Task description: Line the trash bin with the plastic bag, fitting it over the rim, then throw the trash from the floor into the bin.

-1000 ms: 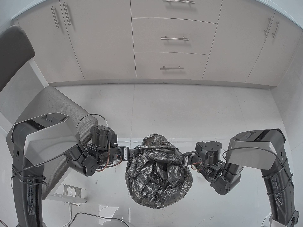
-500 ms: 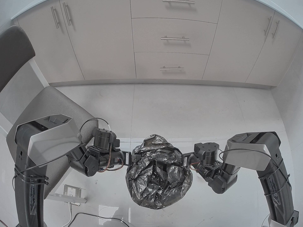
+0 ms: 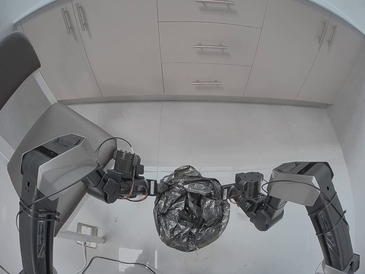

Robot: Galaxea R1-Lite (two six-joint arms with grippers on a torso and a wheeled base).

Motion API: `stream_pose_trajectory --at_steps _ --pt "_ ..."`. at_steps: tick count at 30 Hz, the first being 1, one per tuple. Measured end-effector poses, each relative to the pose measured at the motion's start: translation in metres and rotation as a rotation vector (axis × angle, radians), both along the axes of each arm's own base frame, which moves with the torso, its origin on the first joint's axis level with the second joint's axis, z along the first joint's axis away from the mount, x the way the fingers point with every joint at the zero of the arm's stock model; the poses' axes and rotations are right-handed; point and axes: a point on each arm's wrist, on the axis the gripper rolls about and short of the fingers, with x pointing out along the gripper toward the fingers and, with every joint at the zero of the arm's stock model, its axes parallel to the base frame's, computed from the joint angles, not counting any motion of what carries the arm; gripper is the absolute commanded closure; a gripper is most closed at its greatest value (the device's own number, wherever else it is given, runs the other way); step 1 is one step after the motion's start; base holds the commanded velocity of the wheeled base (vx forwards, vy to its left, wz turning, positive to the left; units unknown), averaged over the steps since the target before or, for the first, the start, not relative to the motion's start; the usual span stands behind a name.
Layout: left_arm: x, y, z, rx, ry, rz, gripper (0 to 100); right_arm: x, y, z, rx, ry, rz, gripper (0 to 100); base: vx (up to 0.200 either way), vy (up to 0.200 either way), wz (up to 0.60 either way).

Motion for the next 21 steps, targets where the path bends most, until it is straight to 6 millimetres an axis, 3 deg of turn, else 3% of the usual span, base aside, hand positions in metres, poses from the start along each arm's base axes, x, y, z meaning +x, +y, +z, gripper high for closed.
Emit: stream_pose_trajectory --at_steps 8,21 --pt "0.01 0.006 0.0 -0.007 0.001 0.014 0 0.002 0.0 -0.003 -0.014 0.026 0.0 0 0.0 0.0 0.0" --pt "0.013 0.006 -0.006 -0.003 0.143 -0.032 0 0.004 0.003 0.001 -0.012 0.022 0.003 0 0.0 0.0 0.0"
